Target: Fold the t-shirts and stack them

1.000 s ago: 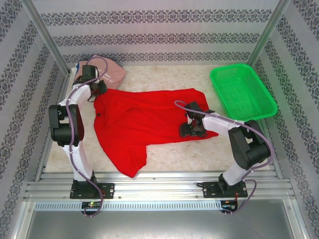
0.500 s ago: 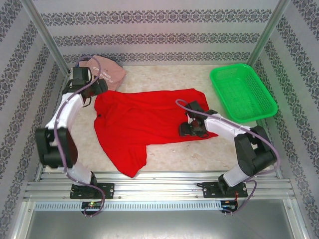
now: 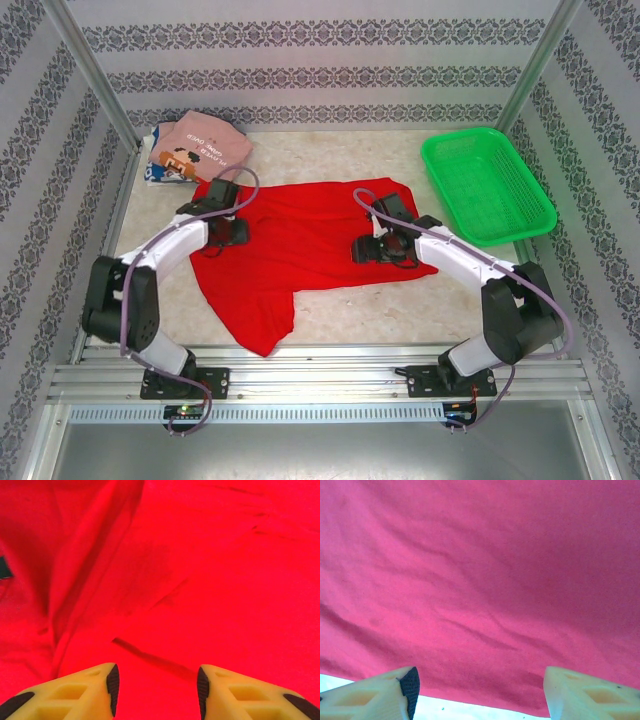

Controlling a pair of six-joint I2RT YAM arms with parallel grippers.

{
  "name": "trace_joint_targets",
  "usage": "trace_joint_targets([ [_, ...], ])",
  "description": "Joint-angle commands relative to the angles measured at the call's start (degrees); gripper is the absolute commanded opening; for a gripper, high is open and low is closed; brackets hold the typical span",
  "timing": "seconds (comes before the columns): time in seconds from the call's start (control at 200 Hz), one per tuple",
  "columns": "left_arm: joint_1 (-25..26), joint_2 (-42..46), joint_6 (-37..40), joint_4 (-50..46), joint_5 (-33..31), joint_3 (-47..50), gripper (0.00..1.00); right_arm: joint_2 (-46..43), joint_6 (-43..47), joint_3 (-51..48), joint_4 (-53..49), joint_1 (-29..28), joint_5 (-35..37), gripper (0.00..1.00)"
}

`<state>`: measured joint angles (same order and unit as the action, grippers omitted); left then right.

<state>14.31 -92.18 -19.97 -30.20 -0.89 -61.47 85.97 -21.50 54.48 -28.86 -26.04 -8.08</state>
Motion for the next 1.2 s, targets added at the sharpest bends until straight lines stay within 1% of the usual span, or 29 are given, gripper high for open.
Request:
trace_joint_targets([
  [0.0, 3.24, -6.19, 2.88, -1.11, -6.08, -5.16, 0.46, 0.15, 0.30, -1.19, 0.89, -0.32, -0.89, 0.67],
  [0.085, 3.79, -8.55, 2.85, 0.98, -8.85, -6.80, 0.46, -0.34, 0.24, -2.11, 1.48, -0.32, -1.32, 0.67],
  [0.17, 3.78, -11.12, 3.48, 2.25, -9.01, -8.89, 0.47, -0.61, 0.41, -2.74, 1.35, -0.32, -0.98, 0.67],
  [0.38, 3.67, -19.19, 7.42, 0.45, -12.26, -16.48, 0.46, -1.41, 0.26, -4.14, 2.22, -0.30, -1.33, 0.67],
  [0.475, 3.66, -22.39, 8.76, -0.56, -12.07, -19.34, 0.45, -1.65, 0.08, -4.41, 2.52, -0.32, -1.58, 0.67],
  [0.54, 3.62, -24.89, 9.14, -2.51, -13.27, -21.54, 0.44, -1.80, 0.12, -4.30, 2.36, -0.32, -1.50, 0.67],
  [0.584, 3.38, -25.83, 9.41, -2.80, -13.85, -22.08, 0.43, -2.10, -0.12, -4.38, 2.30, -0.32, -1.57, 0.67],
  [0.659, 2.97, -26.59, 9.49, -2.61, -12.85, -22.73, 0.40, -2.65, -0.12, -4.56, 2.54, -0.32, -1.44, 0.67],
  [0.724, 2.79, -26.95, 9.85, -2.99, -13.65, -24.09, 0.28, -2.89, -0.12, -4.64, 2.49, -0.32, -1.15, 0.67],
  [0.784, 2.04, -27.21, 9.88, -3.82, -12.59, -25.76, 0.20, -3.18, -0.21, -4.71, 2.57, -0.32, -1.15, 0.67],
  [0.909, 1.15, -27.16, 11.16, -5.71, -12.02, -28.47, 0.10, -3.95, -0.21, -5.33, 2.97, -0.41, -1.00, 0.67],
  [0.999, 0.69, -26.18, 12.11, -6.12, -11.13, -28.77, 0.07, -4.01, -0.09, -5.96, 3.20, -0.33, -0.54, 0.67],
  [1.199, 0.85, -24.74, 12.84, -7.42, -6.52, -28.35, 0.06, -3.06, 0.05, -6.23, 3.35, -0.32, -0.63, 0.67],
])
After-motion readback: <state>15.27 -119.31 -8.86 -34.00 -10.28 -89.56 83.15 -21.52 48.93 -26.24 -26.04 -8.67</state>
